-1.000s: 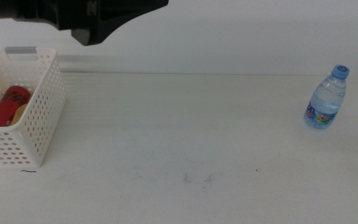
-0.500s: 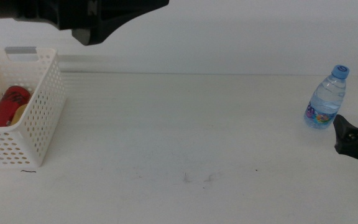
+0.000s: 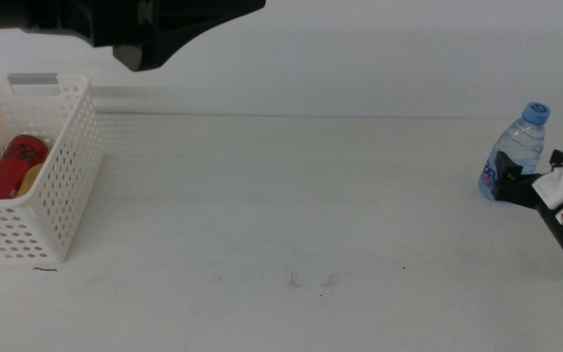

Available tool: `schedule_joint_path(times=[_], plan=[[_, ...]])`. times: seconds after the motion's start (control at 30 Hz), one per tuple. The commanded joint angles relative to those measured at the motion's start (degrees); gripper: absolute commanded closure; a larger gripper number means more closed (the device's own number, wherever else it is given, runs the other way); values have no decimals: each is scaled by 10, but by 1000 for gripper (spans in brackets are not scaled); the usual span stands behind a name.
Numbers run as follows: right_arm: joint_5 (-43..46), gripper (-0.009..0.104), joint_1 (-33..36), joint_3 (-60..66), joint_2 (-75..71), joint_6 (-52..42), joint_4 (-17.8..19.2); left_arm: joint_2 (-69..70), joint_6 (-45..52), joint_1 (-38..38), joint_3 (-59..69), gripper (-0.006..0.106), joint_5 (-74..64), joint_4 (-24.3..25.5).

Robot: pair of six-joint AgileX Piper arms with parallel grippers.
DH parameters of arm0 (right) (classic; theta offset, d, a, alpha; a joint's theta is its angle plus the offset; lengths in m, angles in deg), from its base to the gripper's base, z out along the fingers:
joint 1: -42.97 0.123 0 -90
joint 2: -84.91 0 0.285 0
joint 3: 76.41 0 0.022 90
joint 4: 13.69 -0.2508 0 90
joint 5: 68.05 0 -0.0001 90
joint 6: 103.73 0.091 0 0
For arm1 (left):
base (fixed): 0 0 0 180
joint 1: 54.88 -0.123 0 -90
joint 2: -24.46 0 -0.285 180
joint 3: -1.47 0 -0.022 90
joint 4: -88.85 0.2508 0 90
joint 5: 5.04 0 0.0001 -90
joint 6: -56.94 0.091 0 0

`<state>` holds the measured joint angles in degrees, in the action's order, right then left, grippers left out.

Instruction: Use arms to grab the bottles and put them into the dustbin to the left of the table.

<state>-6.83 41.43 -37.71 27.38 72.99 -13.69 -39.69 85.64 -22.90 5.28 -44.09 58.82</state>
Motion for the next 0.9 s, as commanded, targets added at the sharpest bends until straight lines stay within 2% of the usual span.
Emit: schedule_joint_path(times=[0.0,0.1,0.13,0.17,0.2,0.3,0.4,0.53,0.67,0.87], plan=[[-1,8,-2,-37,30,-7,-3,3,-1,1,1,7,8,1],[-1,10,-2,-80,68,-7,-3,3,-1,1,1,7,8,1],[-1,14,-2,-91,77,-7,0,3,-1,1,1,7,8,1],[-1,23,-2,-101,85,-7,5,3,-1,1,1,7,8,1],[-1,34,-2,-105,89,-7,15,3,-1,1,1,7,8,1],[1,96,13,-108,80,-5,36,3,-1,1,1,7,8,1],[0,95,65,-107,49,13,35,3,-1,1,1,7,9,1],[-5,95,186,-135,30,13,32,3,-1,1,1,7,9,1],[-66,95,288,-221,71,0,32,3,-3,1,1,7,9,1],[-119,94,347,-314,144,-16,32,3,-1,1,1,7,9,1]])
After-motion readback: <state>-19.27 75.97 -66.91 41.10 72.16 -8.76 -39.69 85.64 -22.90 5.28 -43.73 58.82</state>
